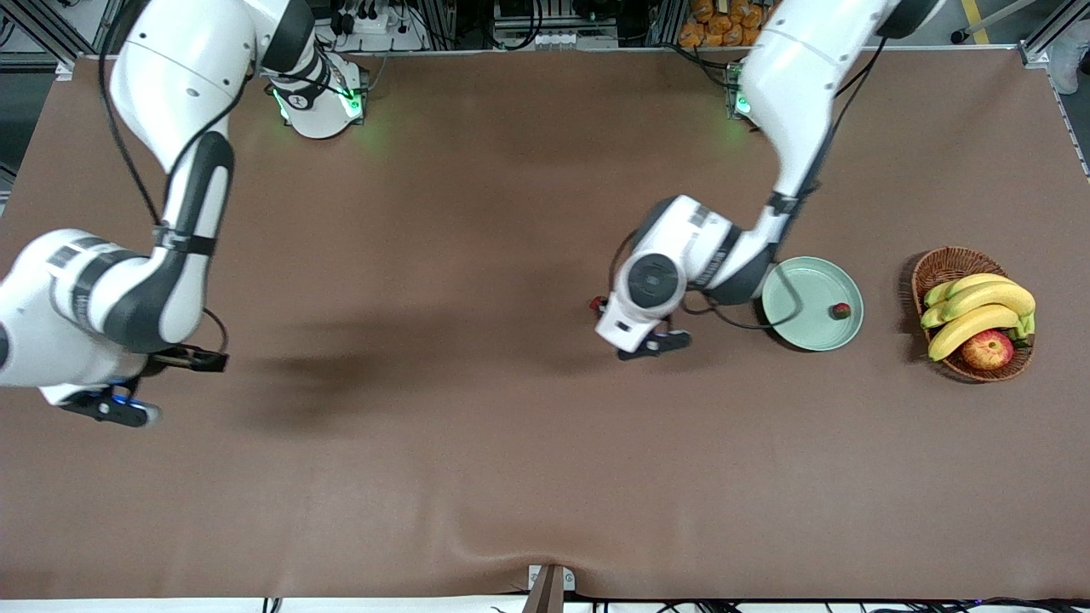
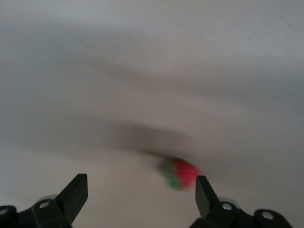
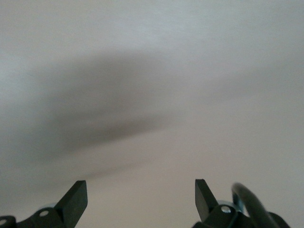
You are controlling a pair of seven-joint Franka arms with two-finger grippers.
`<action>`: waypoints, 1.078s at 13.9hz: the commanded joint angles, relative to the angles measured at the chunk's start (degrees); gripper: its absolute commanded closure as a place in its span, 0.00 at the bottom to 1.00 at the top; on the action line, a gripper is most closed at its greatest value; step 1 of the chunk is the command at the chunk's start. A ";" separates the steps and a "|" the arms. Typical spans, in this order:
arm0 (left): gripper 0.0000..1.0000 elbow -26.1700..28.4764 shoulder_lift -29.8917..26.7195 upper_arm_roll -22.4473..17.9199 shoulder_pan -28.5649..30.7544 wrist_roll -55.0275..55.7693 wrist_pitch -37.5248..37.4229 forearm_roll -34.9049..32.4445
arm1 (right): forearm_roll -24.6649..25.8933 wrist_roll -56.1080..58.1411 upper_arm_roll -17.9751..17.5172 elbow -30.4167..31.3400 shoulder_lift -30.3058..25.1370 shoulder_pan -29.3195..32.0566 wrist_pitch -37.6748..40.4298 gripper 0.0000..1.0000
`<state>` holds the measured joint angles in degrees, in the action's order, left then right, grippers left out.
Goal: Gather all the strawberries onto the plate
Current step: 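Move the right gripper to the last strawberry while the left gripper reaches mid-table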
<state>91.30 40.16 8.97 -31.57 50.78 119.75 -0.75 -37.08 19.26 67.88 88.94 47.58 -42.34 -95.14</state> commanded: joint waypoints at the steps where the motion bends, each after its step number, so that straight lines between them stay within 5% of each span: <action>1: 0.00 -0.95 3.07 -0.89 -5.50 2.83 5.04 -0.04 | -1.15 10.77 5.14 9.04 -2.32 -3.19 -3.03 0.00; 7: 0.00 1.42 3.09 -0.89 -5.43 -6.01 7.16 -1.26 | -1.24 33.51 9.37 20.38 -1.97 1.45 -15.23 0.00; 11: 0.00 2.48 2.56 -0.89 -5.51 -12.81 8.04 -2.67 | -2.12 46.02 5.86 20.83 -1.71 13.40 -19.37 0.00; 15: 0.00 4.06 2.03 -0.80 -6.92 -12.64 8.66 -4.52 | -2.38 55.09 -1.25 20.83 -1.79 24.74 -24.03 0.00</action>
<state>93.04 43.77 8.34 -37.62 38.29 127.10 -4.05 -38.29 70.52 69.97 109.86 47.12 -21.66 -116.79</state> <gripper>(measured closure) 0.000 0.000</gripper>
